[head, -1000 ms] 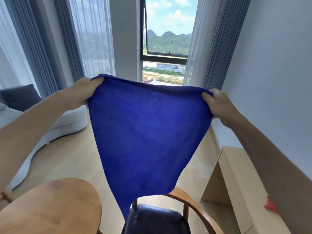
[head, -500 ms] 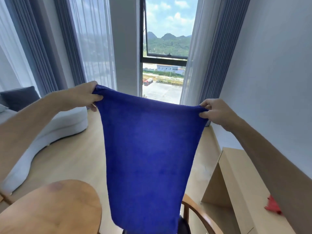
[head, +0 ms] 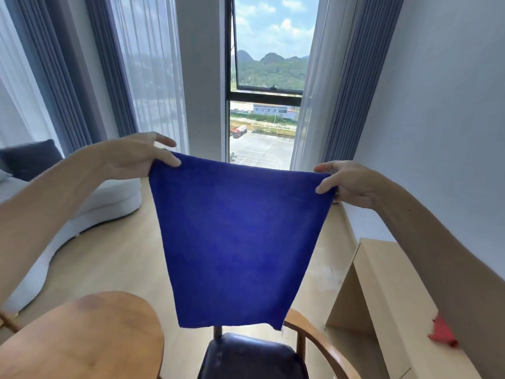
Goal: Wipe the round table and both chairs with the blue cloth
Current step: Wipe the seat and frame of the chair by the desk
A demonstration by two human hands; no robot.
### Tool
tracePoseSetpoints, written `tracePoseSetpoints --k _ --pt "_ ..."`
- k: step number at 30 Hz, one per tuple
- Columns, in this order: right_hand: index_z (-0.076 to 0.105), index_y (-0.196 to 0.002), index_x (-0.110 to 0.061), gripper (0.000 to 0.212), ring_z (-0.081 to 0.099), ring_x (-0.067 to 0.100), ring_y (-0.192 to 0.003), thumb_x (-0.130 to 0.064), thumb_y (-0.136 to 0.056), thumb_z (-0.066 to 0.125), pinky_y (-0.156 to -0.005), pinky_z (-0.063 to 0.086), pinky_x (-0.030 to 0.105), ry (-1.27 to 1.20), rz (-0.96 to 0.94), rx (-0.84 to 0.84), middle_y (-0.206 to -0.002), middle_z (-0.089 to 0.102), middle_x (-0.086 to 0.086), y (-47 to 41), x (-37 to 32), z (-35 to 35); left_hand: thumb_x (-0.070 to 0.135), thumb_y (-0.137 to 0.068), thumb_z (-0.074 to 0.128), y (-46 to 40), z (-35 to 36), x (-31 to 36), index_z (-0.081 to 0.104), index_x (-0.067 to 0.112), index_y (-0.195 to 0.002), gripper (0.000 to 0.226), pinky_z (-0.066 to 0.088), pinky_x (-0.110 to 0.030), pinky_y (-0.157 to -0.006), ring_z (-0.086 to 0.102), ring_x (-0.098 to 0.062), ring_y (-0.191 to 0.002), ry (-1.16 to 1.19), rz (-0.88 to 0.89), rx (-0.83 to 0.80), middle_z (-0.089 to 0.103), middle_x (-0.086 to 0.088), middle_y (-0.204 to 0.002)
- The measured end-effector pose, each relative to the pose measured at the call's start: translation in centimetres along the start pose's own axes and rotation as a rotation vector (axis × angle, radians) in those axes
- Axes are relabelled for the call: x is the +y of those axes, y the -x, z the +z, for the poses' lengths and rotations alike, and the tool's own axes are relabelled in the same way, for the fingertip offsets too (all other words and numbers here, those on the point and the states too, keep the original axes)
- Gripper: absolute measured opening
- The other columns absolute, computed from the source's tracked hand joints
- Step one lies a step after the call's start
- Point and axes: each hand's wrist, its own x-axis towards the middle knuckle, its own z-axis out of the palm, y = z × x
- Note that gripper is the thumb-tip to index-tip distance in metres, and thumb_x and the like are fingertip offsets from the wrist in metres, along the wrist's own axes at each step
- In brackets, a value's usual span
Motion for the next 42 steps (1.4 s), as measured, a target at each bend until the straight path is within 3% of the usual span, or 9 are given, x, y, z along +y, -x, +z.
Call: tracePoseSetpoints --k 4,9,16,20,25,30,34,38,42 --pt "0.063 -0.092 -0.019 0.034 0.059 0.018 -0.086 0.01 -0.075 0.062 -0.072 0.05 0.029 0.489 -0.262 0.239 -0.092 0.062 0.002 0.0 0.6 -0.4 -0.008 -0.083 0.064 0.6 -0.3 -0.3 0.057 0.024 -0.121 0.051 0.05 -0.041 -0.096 0.062 -0.024 -0.103 -0.494 0.149 0.085 0.065 -0.005 -0.111" --pt "0.054 -0.094 -0.019 0.016 0.058 0.015 -0.072 -0.003 -0.09 0.054 -0.067 0.049 0.031 0.707 -0.448 0.461 -0.085 0.061 0.002 -0.7 1.5 -0.2 0.01 -0.097 0.051 0.6 0.8 -1.0 0.063 0.022 -0.099 0.018 0.055 -0.039 -0.083 0.068 -0.027 -0.083 -0.66 0.252 0.275 0.07 -0.01 -0.095" --pt "0.051 -0.113 -0.011 0.016 0.053 0.018 -0.082 -0.01 -0.097 0.049 -0.067 0.051 0.036 -0.066 0.0 0.252 -0.097 0.055 0.004 -0.9 0.3 0.3 0.013 -0.101 0.046 -1.5 1.8 -1.3 0.057 0.019 -0.097 0.014 0.052 -0.03 -0.053 0.059 -0.02 -0.07 -0.12 0.066 0.319 0.06 -0.007 -0.088" --pt "0.054 -0.112 -0.01 0.037 0.057 0.02 -0.088 0.012 -0.082 0.058 -0.06 0.053 0.03 -0.212 0.004 -0.008 -0.104 0.056 0.008 -0.3 -0.6 -0.4 -0.001 -0.092 0.052 -1.1 0.8 -0.3 0.07 0.008 -0.09 0.02 0.056 -0.022 -0.056 0.068 -0.014 -0.069 0.248 -0.064 0.002 0.07 -0.006 -0.087" --pt "0.067 -0.106 -0.01 0.034 0.059 0.019 -0.09 0.01 -0.079 0.063 -0.079 0.052 0.03 0.452 -0.279 0.25 -0.099 0.064 0.006 0.1 0.3 -0.6 -0.017 -0.083 0.053 -0.2 -0.7 -0.5 0.059 0.018 -0.121 0.052 0.058 -0.031 -0.078 0.069 -0.019 -0.092 -0.084 0.077 -0.058 0.069 -0.003 -0.107" --pt "0.063 -0.105 -0.009 0.015 0.057 0.019 -0.076 -0.008 -0.094 0.053 -0.069 0.046 0.031 0.827 -0.502 0.466 -0.086 0.062 0.002 -0.1 1.9 0.8 0.016 -0.096 0.055 0.2 -0.4 -1.9 0.054 0.024 -0.113 0.019 0.049 -0.028 -0.067 0.069 -0.021 -0.073 -0.681 0.139 0.17 0.071 0.001 -0.086" --pt "0.052 -0.101 -0.012 0.005 0.06 0.02 -0.07 -0.01 -0.096 0.051 -0.058 0.056 0.037 0.246 -0.175 0.398 -0.087 0.057 0.004 -0.4 1.5 1.0 0.019 -0.095 0.059 -0.4 0.9 -2.9 0.057 0.016 -0.098 0.004 0.054 -0.025 -0.046 0.069 -0.027 -0.063 -0.298 0.128 0.315 0.067 -0.011 -0.083" --pt "0.055 -0.094 -0.009 0.006 0.055 0.014 -0.066 -0.008 -0.097 0.05 -0.05 0.05 0.028 -0.401 0.117 0.052 -0.082 0.058 0.005 -0.4 0.4 0.2 0.015 -0.096 0.057 -1.1 0.9 -1.9 0.06 0.013 -0.102 0.007 0.051 -0.019 -0.045 0.056 -0.014 -0.067 0.198 -0.033 0.268 0.059 -0.005 -0.088" --pt "0.061 -0.097 -0.009 0.032 0.061 0.021 -0.082 0.018 -0.081 0.054 -0.058 0.055 0.027 -0.22 -0.02 -0.002 -0.1 0.06 0.012 0.1 0.0 -0.4 -0.009 -0.077 0.061 0.0 -0.9 -1.0 0.058 0.022 -0.116 0.05 0.059 -0.03 -0.066 0.069 -0.017 -0.079 0.223 0.076 -0.052 0.07 -0.008 -0.093"
